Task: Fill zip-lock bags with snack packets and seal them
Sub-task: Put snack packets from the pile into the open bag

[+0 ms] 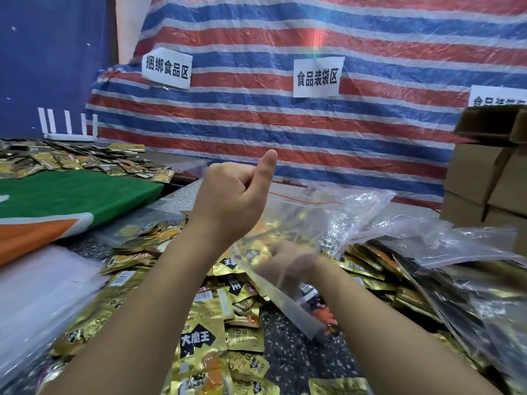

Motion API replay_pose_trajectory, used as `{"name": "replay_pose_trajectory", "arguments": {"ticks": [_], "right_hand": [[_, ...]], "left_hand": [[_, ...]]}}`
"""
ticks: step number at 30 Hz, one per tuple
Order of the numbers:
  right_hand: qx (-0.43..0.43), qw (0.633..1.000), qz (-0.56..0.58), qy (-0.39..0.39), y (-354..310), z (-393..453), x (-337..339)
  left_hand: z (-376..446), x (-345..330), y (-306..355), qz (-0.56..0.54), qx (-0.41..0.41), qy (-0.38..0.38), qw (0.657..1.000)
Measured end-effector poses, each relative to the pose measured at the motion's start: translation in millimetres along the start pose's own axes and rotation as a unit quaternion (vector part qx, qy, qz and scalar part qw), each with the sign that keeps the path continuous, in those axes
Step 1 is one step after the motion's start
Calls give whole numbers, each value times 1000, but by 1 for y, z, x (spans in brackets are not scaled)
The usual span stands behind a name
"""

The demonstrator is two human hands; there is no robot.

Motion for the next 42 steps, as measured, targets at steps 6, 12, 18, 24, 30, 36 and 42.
{"name": "replay_pose_trajectory", "arguments": {"ticks": [6,12,18,24,30,36,42], "right_hand": [[31,959,258,115,17,-23,41],[111,777,588,195,11,-87,102],[236,671,677,188,-9,-158,125],[296,727,591,184,-28,-182,124],[346,805,437,205,-40,-188,119],[330,895,230,193,-46,-195,113],[298,932,127,161,-47,-194,105]], "left_hand": [[-1,-4,3,-31,14,-11,999],[-6,-19,8,-71,34,-79,994],[-15,-33,14,-71,26,-140,987],[-19,-42,14,-78,19,-154,985],[-19,-39,18,-118,24,-135,984],[-16,-34,21,-119,29,-103,987],[-16,-34,22,-73,7,-80,994]]}}
Point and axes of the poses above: each hand's wrist, its own z-axis towards the middle knuckle, its own x-axis out of the back of the hand, y = z × x, the point moved 5 cm from there along z, towards the middle knuckle, and after that the axes turned 4 degrees about z, right-handed, at the moved point
